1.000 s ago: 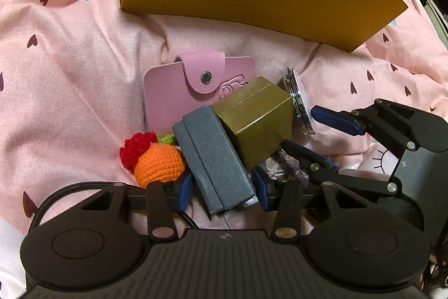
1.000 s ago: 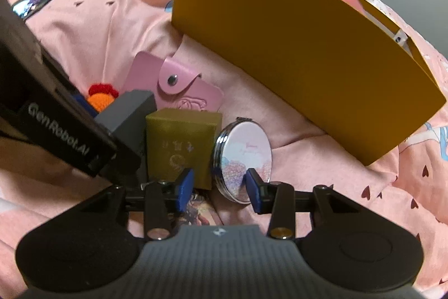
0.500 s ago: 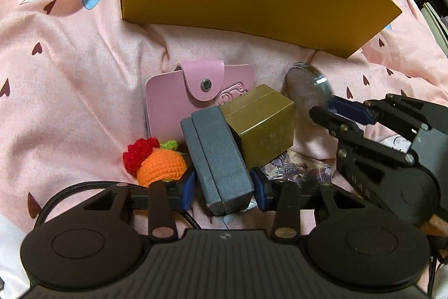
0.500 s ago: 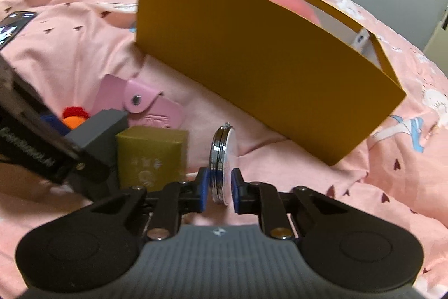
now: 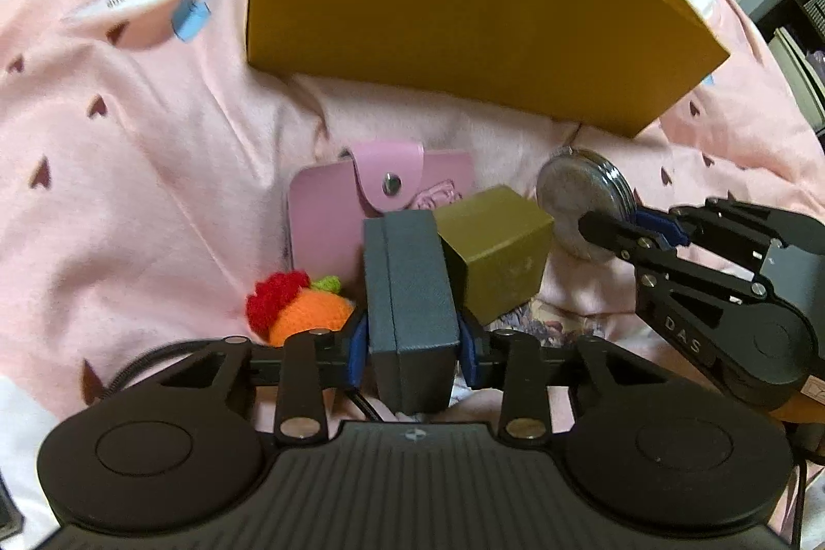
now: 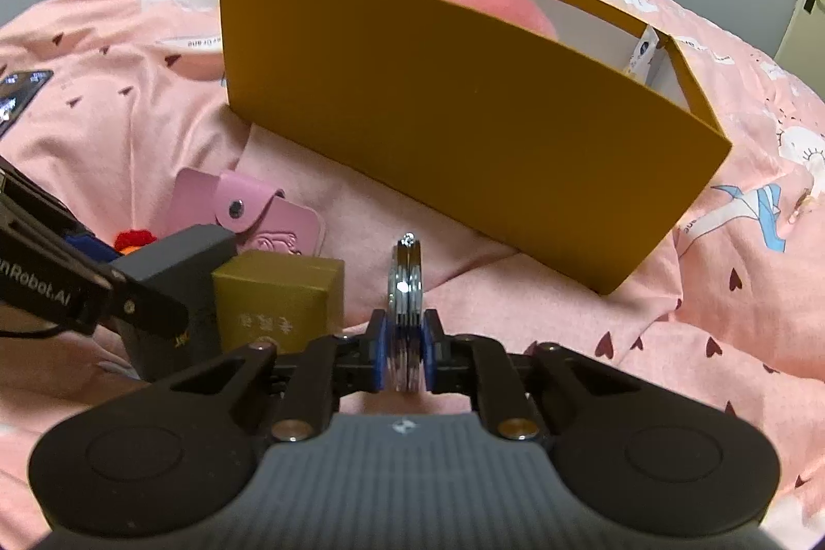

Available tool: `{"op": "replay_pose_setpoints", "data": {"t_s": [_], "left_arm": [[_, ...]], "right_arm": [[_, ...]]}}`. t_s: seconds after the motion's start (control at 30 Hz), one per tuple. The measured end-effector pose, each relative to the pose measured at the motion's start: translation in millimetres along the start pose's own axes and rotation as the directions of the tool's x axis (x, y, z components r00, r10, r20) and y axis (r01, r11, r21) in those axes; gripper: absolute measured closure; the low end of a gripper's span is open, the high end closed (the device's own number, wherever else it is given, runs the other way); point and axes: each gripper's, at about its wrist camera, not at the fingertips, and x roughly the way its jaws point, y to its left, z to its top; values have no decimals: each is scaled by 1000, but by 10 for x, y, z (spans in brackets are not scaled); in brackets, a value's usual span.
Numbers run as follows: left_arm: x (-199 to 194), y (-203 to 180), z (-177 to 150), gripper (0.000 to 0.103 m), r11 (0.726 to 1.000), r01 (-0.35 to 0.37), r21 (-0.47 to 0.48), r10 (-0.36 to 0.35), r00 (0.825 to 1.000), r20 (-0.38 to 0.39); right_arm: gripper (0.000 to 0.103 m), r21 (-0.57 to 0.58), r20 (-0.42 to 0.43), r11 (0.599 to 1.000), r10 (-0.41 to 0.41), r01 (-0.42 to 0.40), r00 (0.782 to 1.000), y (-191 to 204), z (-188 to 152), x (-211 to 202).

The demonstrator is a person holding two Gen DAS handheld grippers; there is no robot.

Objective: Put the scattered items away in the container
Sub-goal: 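Lift the grey box and compact and carry both over the orange box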

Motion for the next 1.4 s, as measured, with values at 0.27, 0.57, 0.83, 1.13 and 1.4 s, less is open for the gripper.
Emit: {"op": "replay_pose_setpoints", "data": {"t_s": [0.27, 0.57, 0.83, 1.13, 1.4], "left_arm": [[-129, -53, 8, 66, 1000, -18, 23, 17, 998, 63], [-462, -222, 81, 66, 994, -69, 87, 47, 972, 232], [-778, -389, 284, 66, 988, -52, 147, -3, 935, 356], [-1064, -614, 675, 66, 979, -58, 198, -51, 859, 509], [-1012, -734, 1081, 66, 980, -89, 176, -37, 795, 606]], "right_arm": [[89, 45, 36, 999, 23, -25, 999, -86, 56, -153], [89, 63, 110, 996, 54, -61, 993, -183, 202, -406], [89, 19, 219, 996, 78, -84, 973, -258, 464, -752], [89, -70, 341, 997, 59, -38, 938, -300, 847, -983], [89, -71, 397, 997, 14, 16, 918, -455, 1181, -896]]}}
